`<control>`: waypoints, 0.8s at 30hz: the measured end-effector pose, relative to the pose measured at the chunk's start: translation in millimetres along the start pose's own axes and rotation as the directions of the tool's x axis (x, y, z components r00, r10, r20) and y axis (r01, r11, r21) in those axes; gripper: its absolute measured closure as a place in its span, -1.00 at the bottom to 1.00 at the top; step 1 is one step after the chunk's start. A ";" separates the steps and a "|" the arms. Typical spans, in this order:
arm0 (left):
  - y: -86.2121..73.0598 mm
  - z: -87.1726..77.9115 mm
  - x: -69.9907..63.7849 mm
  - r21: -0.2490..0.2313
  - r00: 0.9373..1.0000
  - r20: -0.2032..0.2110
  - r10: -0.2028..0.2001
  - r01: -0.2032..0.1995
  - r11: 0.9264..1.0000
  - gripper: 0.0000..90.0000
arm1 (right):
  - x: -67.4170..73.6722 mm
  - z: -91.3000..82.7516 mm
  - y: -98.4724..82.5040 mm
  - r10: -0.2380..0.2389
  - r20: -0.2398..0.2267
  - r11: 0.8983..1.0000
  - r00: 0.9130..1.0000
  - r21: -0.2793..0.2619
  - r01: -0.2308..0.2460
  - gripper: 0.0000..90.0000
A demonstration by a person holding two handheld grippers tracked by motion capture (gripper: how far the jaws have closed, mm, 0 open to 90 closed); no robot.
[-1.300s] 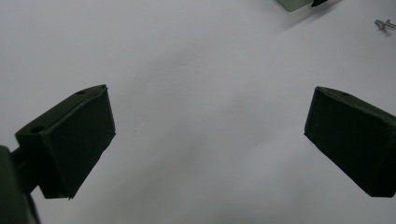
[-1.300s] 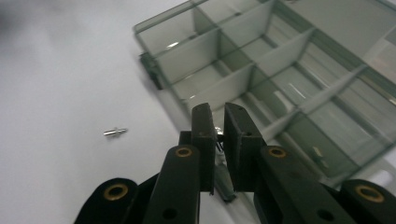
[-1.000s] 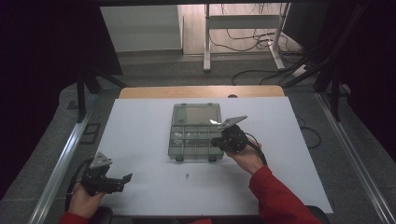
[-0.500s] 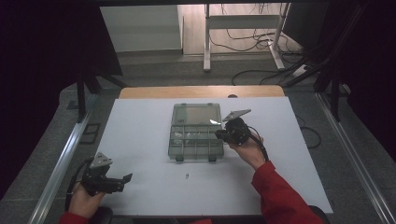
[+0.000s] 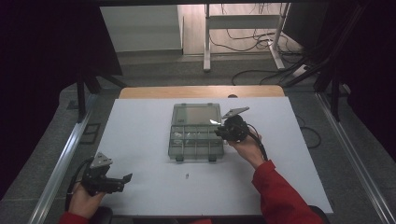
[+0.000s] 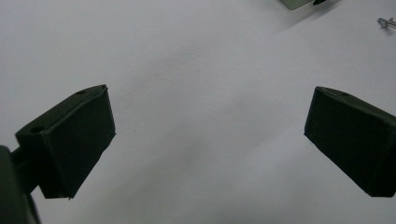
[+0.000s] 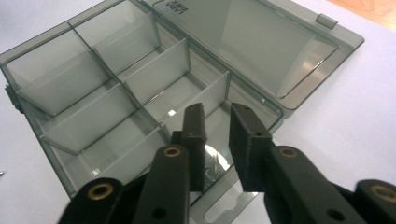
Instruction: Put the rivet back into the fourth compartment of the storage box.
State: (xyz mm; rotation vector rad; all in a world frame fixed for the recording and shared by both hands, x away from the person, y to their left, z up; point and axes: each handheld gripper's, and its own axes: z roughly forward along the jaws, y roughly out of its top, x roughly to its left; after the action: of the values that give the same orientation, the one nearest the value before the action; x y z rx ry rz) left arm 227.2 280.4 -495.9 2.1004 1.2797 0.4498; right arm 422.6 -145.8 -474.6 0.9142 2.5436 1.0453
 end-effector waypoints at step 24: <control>-0.3 -0.8 0.2 -0.005 1.000 0.001 0.002 -0.002 1.000 -0.95 | 21.0 -15.5 -5.3 -0.057 -0.016 0.998 0.998 0.005 0.057 0.09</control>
State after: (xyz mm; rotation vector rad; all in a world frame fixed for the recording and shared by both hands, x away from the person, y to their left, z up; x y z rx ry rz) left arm 226.7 281.0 -495.5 2.0979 1.2745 0.4526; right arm 397.1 -143.9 -467.0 0.8331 2.5707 1.0344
